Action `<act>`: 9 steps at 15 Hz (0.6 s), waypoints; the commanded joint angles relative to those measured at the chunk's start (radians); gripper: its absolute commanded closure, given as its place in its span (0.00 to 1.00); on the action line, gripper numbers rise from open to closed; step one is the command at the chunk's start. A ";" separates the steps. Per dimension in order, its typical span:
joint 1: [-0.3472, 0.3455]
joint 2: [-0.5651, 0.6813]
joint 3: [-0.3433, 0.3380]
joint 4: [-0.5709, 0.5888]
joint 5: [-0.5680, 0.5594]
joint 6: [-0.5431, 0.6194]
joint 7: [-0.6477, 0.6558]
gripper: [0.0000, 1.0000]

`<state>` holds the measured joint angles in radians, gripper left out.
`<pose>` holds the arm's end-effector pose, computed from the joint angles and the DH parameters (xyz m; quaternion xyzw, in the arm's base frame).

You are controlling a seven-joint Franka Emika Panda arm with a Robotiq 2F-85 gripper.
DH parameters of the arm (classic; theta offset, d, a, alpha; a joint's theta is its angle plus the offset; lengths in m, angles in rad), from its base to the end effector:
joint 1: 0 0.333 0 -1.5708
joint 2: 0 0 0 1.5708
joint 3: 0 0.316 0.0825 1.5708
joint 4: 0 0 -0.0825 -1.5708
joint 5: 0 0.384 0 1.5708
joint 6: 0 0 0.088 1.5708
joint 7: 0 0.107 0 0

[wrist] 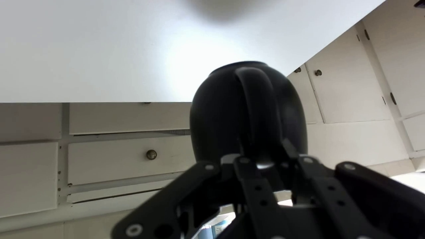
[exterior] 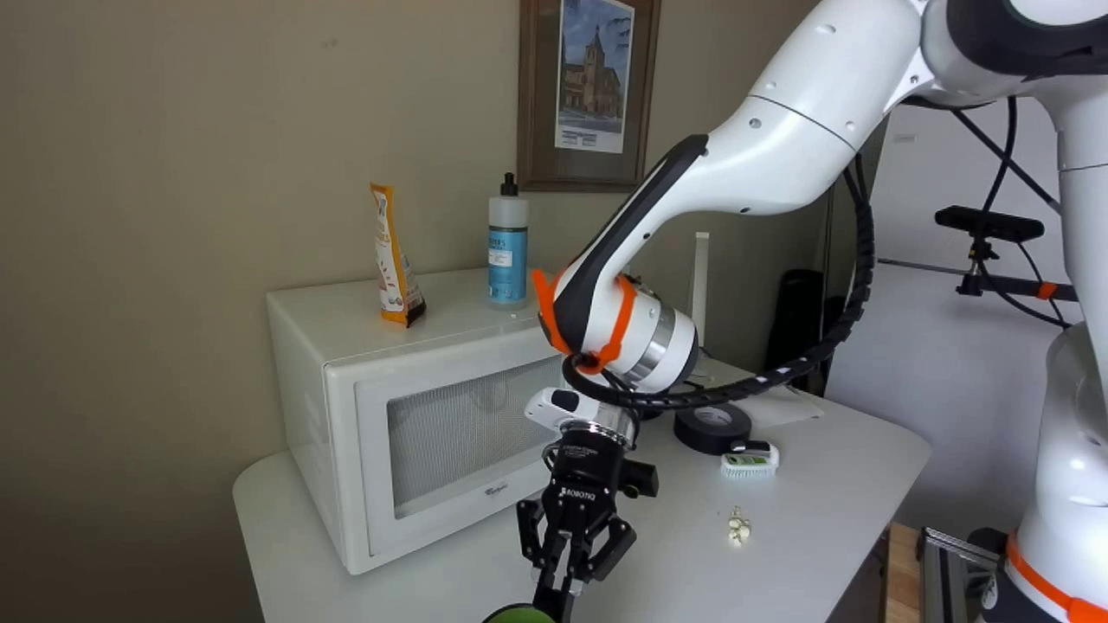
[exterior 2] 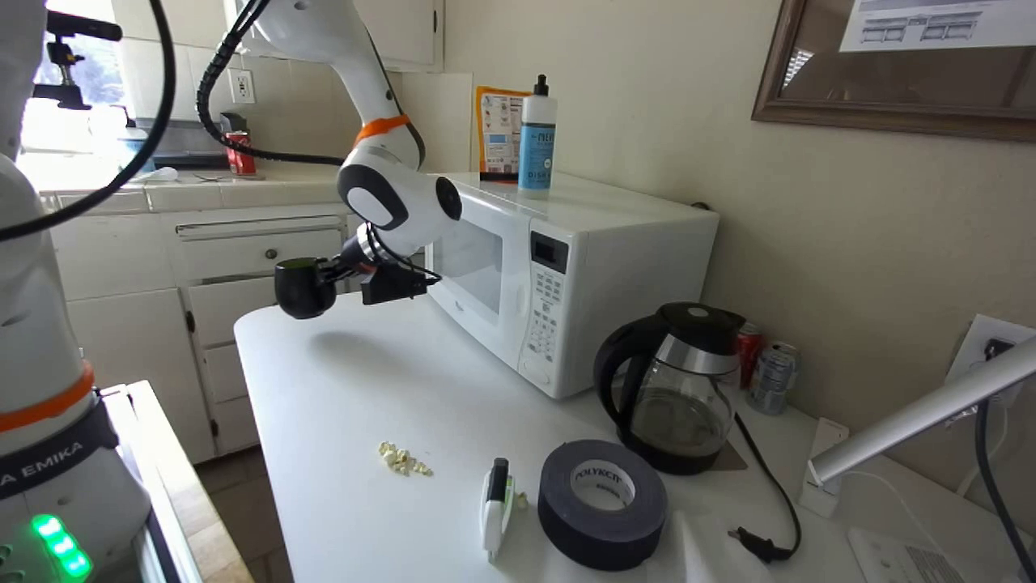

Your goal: Put the black mug on the table.

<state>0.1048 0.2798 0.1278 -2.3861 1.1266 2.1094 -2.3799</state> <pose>0.4355 0.1495 0.1878 -0.5839 -0.6766 -0.2216 0.3901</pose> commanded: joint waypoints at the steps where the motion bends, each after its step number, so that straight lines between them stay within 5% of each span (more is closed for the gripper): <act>1: -0.016 0.049 -0.009 0.053 -0.025 -0.055 -0.035 0.94; 9: -0.036 0.120 -0.015 0.105 -0.056 -0.063 -0.068 0.94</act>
<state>0.0858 0.3734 0.1108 -2.3168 1.0852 2.0915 -2.4197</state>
